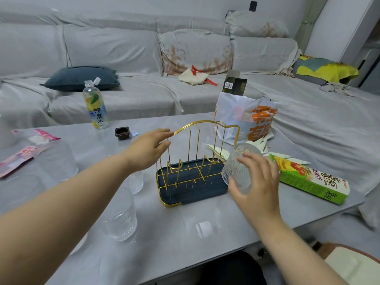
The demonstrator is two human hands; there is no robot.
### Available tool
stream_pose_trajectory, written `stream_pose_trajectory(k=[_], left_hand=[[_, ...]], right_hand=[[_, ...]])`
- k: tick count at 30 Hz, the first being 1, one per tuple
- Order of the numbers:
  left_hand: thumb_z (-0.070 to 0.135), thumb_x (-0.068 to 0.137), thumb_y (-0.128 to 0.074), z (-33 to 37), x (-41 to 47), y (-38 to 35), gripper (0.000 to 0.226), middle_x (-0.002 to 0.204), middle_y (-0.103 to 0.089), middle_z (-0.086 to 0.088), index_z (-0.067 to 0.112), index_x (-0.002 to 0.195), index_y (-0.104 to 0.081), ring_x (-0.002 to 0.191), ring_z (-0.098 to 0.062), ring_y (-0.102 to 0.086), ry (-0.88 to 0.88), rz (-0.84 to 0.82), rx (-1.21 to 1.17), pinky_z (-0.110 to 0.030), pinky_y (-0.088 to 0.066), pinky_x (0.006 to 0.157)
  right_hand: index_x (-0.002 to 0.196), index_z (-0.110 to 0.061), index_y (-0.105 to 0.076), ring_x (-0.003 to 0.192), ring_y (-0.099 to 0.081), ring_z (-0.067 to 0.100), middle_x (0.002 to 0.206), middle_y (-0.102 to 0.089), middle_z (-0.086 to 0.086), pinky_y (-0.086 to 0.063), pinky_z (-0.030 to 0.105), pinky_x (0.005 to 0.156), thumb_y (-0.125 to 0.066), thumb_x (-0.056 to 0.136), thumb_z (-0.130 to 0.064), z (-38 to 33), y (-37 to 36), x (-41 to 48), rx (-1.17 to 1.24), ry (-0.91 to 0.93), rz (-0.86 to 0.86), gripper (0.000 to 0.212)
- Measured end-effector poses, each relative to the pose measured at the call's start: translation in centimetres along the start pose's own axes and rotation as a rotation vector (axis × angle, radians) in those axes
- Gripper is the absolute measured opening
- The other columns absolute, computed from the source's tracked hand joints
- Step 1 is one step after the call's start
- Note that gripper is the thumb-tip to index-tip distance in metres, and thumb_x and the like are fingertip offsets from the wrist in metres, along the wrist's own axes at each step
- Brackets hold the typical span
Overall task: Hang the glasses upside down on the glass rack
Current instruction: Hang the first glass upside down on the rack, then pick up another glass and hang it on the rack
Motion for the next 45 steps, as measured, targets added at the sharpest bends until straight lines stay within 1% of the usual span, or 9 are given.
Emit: stream_pose_trajectory(k=[6, 10, 14, 18, 21, 24, 34, 39, 45], left_hand=[[0.017, 0.089, -0.044, -1.6, -7.2, 4.9, 0.025, 0.112, -0.052, 0.012, 0.020, 0.108, -0.058, 0.108, -0.004, -0.042, 0.019, 0.326, -0.144, -0.019, -0.029, 0.095], [0.001, 0.082, -0.052, -6.5, -15.3, 4.4, 0.021, 0.097, -0.056, 0.011, 0.015, 0.093, -0.064, 0.097, -0.013, -0.052, 0.187, 0.499, -0.126, -0.011, -0.031, 0.076], [0.010, 0.077, -0.050, -8.9, -21.3, 2.3, 0.019, 0.089, -0.067, -0.010, 0.003, 0.080, -0.067, 0.089, -0.015, -0.056, 0.234, 0.540, -0.026, -0.005, -0.030, 0.085], [0.017, 0.077, -0.039, -8.6, -23.5, 0.5, 0.032, 0.086, -0.068, -0.011, 0.002, 0.075, -0.068, 0.089, -0.012, -0.050, 0.129, 0.517, 0.034, -0.006, -0.023, 0.099], [0.023, 0.084, -0.034, -8.8, -23.8, -1.9, 0.030, 0.087, -0.071, -0.013, 0.014, 0.086, -0.063, 0.089, -0.010, -0.050, 0.093, 0.442, 0.035, -0.007, -0.033, 0.088], [0.038, 0.090, -0.021, -10.2, -23.8, -4.4, 0.054, 0.090, -0.073, -0.010, 0.011, 0.085, -0.068, 0.090, -0.012, -0.057, 0.181, 0.306, 0.071, -0.019, -0.042, 0.079], [0.028, 0.068, -0.039, -12.0, -23.5, -5.9, 0.037, 0.085, -0.074, -0.007, 0.011, 0.081, -0.069, 0.078, -0.018, -0.070, 0.333, 0.194, 0.223, -0.026, -0.036, 0.080], [0.029, 0.067, -0.037, -11.8, -23.6, -5.9, 0.036, 0.086, -0.074, -0.003, 0.015, 0.079, -0.068, 0.076, -0.014, -0.069, 0.350, 0.158, 0.210, -0.021, -0.045, 0.070], [0.026, 0.066, -0.039, -8.8, -22.9, -5.0, 0.034, 0.082, -0.072, -0.003, 0.014, 0.081, -0.067, 0.086, -0.007, -0.046, 0.197, 0.239, 0.146, -0.020, -0.039, 0.076]], right_hand=[[0.103, -0.005, -0.057, 0.100, -0.042, 0.007, 0.106, -0.059, 0.013, -0.027, 0.011, 0.091, -0.059, 0.067, -0.013, -4.6, -7.5, -6.4, 0.359, -0.090, -0.291, 0.037], [0.120, -0.014, -0.040, 0.113, -0.034, 0.006, 0.122, -0.041, -0.002, -0.013, -0.007, 0.089, -0.063, 0.074, -0.014, -7.7, -13.6, -10.4, 0.491, -0.160, -0.581, 0.051], [0.132, -0.019, -0.023, 0.127, -0.029, 0.009, 0.132, -0.031, -0.006, -0.020, 0.008, 0.101, -0.069, 0.071, -0.026, -9.7, -17.6, -12.4, 0.550, -0.274, -0.693, 0.077], [0.137, -0.020, -0.008, 0.134, -0.022, 0.015, 0.146, -0.023, 0.000, -0.023, 0.025, 0.108, -0.074, 0.065, -0.028, -10.9, -20.4, -13.3, 0.577, -0.366, -0.806, 0.098], [0.137, -0.022, -0.009, 0.132, -0.029, 0.022, 0.145, -0.030, 0.003, -0.029, 0.031, 0.106, -0.076, 0.061, -0.030, -11.1, -21.3, -13.0, 0.512, -0.370, -0.800, 0.102], [0.136, -0.024, -0.012, 0.128, -0.035, 0.025, 0.141, -0.038, 0.003, -0.029, 0.030, 0.101, -0.076, 0.058, -0.035, -11.3, -21.8, -12.4, 0.418, -0.349, -0.752, 0.101], [0.113, -0.019, -0.037, 0.111, -0.049, 0.027, 0.117, -0.056, 0.004, -0.039, 0.038, 0.097, -0.078, 0.051, -0.033, -10.9, -22.5, -12.4, 0.465, -0.412, -0.714, 0.075], [0.104, -0.033, -0.034, 0.093, -0.053, 0.006, 0.096, -0.050, -0.023, -0.040, 0.003, 0.070, -0.081, 0.053, -0.016, -11.2, -19.9, -11.8, 0.740, -0.451, -0.672, 0.072], [0.110, -0.036, -0.032, 0.094, -0.051, -0.012, 0.106, -0.050, -0.019, -0.041, -0.002, 0.067, -0.073, 0.049, -0.025, -9.2, -12.8, -8.6, 0.823, -0.423, -0.584, 0.074]])
Point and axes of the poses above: each hand's wrist, its own x-axis towards the middle knuckle, its own y-axis out of the back of the hand, z = x × y, the point moved 9 cm from there along x, towards the middle knuckle
